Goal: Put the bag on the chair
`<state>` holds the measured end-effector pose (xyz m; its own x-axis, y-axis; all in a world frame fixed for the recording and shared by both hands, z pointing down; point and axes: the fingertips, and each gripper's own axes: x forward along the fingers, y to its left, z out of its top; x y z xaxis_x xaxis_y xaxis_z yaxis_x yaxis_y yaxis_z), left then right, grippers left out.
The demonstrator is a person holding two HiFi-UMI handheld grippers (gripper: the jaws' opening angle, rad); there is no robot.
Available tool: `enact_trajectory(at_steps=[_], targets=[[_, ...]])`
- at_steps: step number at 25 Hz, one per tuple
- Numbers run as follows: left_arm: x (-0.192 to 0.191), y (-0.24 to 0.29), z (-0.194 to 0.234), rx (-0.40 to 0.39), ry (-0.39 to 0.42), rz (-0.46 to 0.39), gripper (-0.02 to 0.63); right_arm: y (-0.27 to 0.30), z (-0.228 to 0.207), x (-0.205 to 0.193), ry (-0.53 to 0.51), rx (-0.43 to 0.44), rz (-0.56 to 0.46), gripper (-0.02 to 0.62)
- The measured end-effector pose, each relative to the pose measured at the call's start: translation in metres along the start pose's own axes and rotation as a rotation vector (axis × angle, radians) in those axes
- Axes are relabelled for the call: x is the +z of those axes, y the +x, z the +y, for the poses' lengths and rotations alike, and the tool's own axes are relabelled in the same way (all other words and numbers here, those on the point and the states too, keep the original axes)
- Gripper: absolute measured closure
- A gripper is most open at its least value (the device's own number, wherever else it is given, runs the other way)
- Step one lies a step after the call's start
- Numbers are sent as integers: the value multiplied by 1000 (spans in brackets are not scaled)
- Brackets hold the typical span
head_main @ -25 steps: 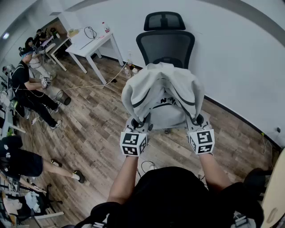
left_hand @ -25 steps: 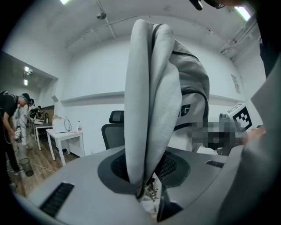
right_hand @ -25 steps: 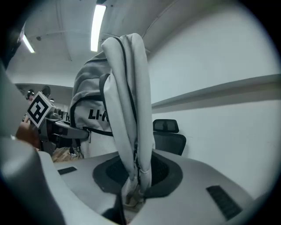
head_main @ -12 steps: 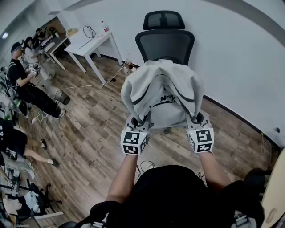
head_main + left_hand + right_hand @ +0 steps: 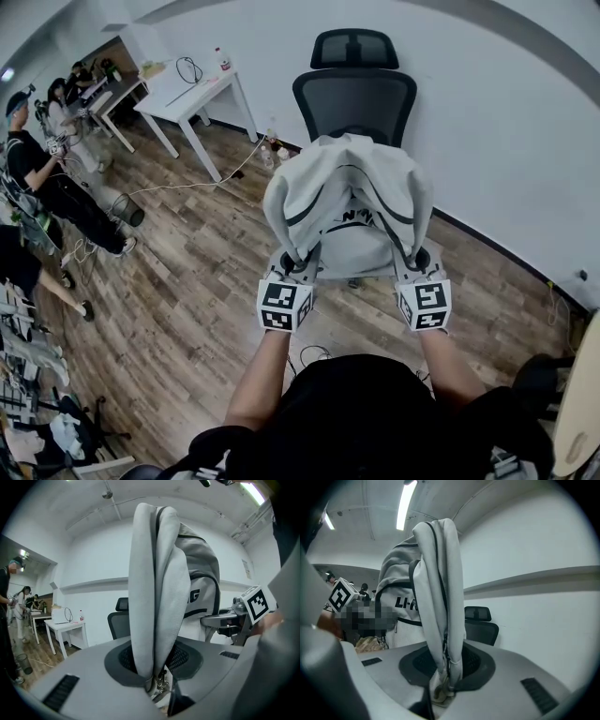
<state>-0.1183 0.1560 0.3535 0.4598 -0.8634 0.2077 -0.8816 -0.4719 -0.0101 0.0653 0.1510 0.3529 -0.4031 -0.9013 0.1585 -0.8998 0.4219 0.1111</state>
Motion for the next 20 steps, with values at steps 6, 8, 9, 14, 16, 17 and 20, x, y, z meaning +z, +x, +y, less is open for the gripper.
enact_trajectory(at_steps=[6,8,9,14,16,17,20], targets=[[-6,-5,17,-27,17,13,500,2,21,-3,18,2,40,505],[-10,-1,21,-36,18,30,500,6,23,-7,33,-9,62,505],[-12,1,23,-40,16,39,500,9,23,-9,39,-13,71,505],[-26,17,33,-43,-4,74,500,28,21,-23,47,-5,100,503],[-31,26,38,-41,-8,95,500,39,18,-29,55,4,115,503],[-33,31,40,-43,-8,107,500,45,16,-31,59,9,122,503],[-37,48,47,-51,-5,147,500,63,8,-40,74,25,142,503]])
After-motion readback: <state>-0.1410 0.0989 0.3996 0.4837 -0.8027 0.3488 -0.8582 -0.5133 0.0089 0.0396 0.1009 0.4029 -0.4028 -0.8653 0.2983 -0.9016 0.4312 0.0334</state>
